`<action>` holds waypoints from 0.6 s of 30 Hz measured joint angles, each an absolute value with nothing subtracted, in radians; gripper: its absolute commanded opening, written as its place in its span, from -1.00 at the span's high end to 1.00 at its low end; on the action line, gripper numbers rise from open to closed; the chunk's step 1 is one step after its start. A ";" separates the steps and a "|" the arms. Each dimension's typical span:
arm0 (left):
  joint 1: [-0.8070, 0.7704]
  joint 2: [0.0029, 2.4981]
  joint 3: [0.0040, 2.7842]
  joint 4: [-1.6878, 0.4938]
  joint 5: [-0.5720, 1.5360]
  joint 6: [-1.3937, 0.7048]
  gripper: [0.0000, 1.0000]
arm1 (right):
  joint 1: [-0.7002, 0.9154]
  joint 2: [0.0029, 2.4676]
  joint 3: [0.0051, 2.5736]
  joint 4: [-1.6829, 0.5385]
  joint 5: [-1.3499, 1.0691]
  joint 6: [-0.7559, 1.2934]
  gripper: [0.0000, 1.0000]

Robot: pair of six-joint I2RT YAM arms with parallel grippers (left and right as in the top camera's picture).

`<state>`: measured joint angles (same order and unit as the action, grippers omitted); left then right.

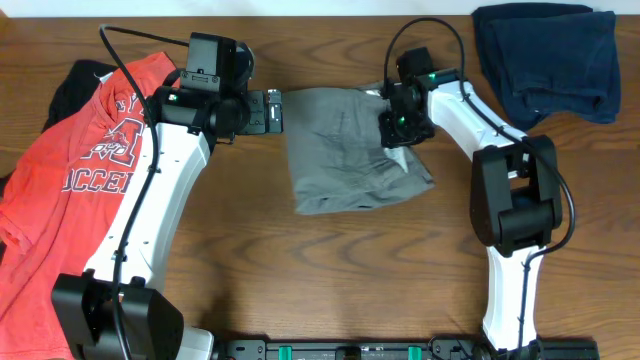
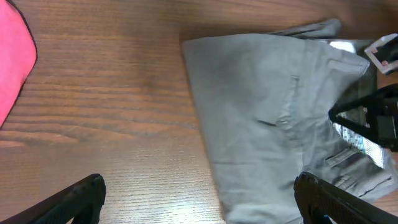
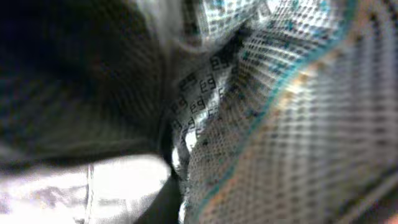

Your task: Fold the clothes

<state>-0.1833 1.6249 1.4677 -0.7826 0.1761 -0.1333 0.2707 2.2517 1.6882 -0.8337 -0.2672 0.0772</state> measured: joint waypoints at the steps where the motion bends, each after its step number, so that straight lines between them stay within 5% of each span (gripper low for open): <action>1: -0.183 1.625 1.468 -0.783 0.176 -0.133 -0.96 | 0.270 2.252 1.687 -0.824 -0.289 0.084 0.98; 18: -0.183 1.625 1.468 -0.782 0.176 -0.133 -0.96 | 0.133 2.227 1.725 -0.728 -0.779 0.131 0.98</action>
